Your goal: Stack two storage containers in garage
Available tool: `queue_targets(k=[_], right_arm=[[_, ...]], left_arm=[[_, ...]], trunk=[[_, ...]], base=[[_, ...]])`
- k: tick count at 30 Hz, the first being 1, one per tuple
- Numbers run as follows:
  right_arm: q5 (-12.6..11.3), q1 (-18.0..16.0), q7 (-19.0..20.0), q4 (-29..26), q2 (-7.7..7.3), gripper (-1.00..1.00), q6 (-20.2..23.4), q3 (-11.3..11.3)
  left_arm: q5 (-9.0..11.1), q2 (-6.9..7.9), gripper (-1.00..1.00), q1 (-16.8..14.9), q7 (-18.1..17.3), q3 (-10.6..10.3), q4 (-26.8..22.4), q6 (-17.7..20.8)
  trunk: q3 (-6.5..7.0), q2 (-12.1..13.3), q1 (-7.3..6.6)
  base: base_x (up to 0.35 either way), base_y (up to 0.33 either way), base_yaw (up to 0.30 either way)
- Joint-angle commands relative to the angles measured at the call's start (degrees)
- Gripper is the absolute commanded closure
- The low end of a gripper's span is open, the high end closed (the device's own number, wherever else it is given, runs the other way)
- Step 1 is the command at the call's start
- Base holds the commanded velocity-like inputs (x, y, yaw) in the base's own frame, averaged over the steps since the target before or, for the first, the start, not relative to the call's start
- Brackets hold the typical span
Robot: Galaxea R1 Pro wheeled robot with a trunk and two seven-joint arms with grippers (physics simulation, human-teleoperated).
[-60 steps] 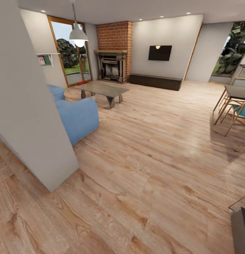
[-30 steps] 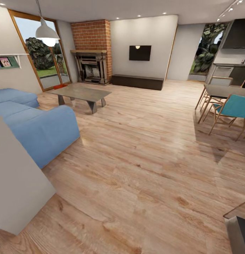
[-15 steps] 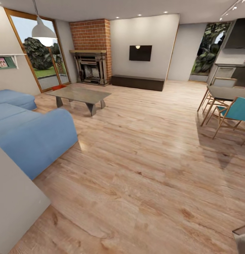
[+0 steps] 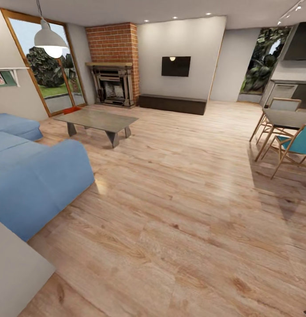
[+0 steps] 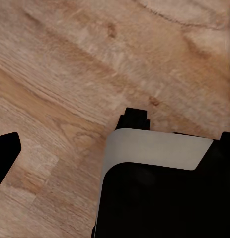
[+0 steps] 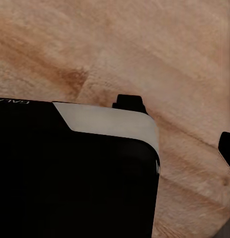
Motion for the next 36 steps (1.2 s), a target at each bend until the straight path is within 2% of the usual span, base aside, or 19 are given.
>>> queue_targets(k=[1,18,28,36], right_arm=[[-0.5,-0.1,-0.1,0.1,0.05,-1.00,-0.3,0.5],[-0.5,-0.1,-0.1,0.2,0.05,-1.00,-0.3,0.5],[-0.5,-0.1,-0.1,0.2,0.05,-1.00,-0.3,0.5],[-0.5,-0.1,-0.1,0.1,0.05,-1.00,-0.3,0.5]], left_arm=[[0.6,-0.01,-1.00,0.0,0.2,0.0,0.0,0.1],[0.6,-0.01,-1.00,0.0,0.2,0.0,0.0,0.1],[0.6,-0.01,-1.00,0.0,0.2,0.0,0.0,0.1],[0.6,-0.01,-1.00,0.0,0.2,0.0,0.0,0.1]], trunk=[[-0.05,0.0,0.03],[-0.05,0.0,0.03],[-0.31,0.0,0.03],[-0.32,0.0,0.03]], base=[[0.322,0.000,0.000],[0.322,0.000,-0.002],[0.322,0.000,-0.175],[0.322,0.000,-0.030]])
